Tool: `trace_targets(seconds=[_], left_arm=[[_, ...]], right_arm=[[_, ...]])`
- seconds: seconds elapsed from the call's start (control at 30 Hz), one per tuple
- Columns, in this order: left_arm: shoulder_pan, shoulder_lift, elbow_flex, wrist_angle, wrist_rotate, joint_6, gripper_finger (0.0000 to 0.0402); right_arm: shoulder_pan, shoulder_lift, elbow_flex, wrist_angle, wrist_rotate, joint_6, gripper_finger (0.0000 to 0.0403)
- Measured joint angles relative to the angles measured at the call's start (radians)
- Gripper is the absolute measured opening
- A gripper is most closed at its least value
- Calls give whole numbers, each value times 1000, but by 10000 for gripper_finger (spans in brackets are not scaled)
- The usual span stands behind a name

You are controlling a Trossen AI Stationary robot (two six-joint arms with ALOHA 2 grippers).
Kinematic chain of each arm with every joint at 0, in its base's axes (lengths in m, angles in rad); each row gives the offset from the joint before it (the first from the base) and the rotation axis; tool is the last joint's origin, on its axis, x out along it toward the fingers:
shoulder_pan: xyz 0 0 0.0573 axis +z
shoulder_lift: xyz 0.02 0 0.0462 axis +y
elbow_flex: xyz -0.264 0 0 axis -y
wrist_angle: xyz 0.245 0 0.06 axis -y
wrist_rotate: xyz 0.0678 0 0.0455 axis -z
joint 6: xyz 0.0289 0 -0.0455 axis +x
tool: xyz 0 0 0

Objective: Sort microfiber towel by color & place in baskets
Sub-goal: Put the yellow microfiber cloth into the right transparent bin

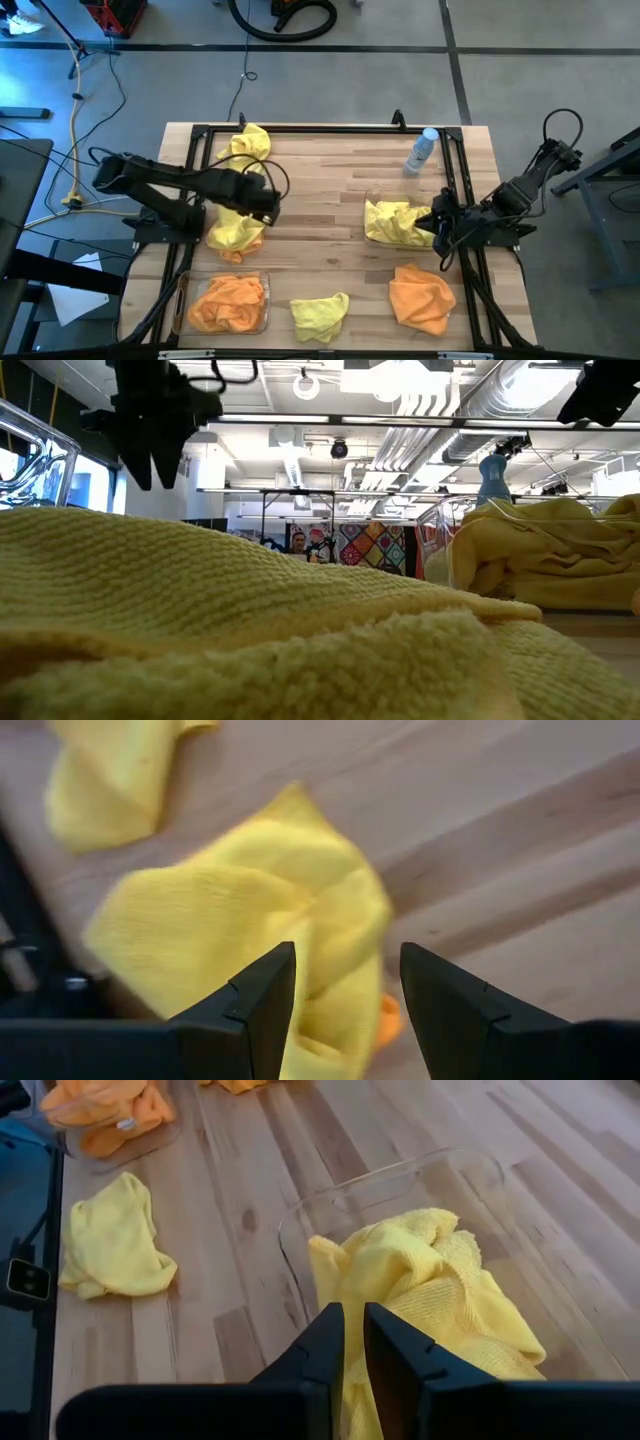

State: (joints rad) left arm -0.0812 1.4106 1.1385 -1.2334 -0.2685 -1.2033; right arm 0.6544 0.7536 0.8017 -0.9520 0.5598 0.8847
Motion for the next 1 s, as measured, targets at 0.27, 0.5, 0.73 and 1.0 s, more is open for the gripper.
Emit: trace_targets(seconds=[0.27,0.5,0.73,1.0], left_arm=[[85,126,0,-28,100,179,170],[123,260,0,-69,111,222,170],[134,262,-41,-49,121,229,170],[134,119,-271,153,191,129,169]], right_arm=[[0,0,0,-1,122,81,39],[0,0,0,0,140,87,39],[0,0,0,0,141,106,39],[0,0,1,0,142,107,39]])
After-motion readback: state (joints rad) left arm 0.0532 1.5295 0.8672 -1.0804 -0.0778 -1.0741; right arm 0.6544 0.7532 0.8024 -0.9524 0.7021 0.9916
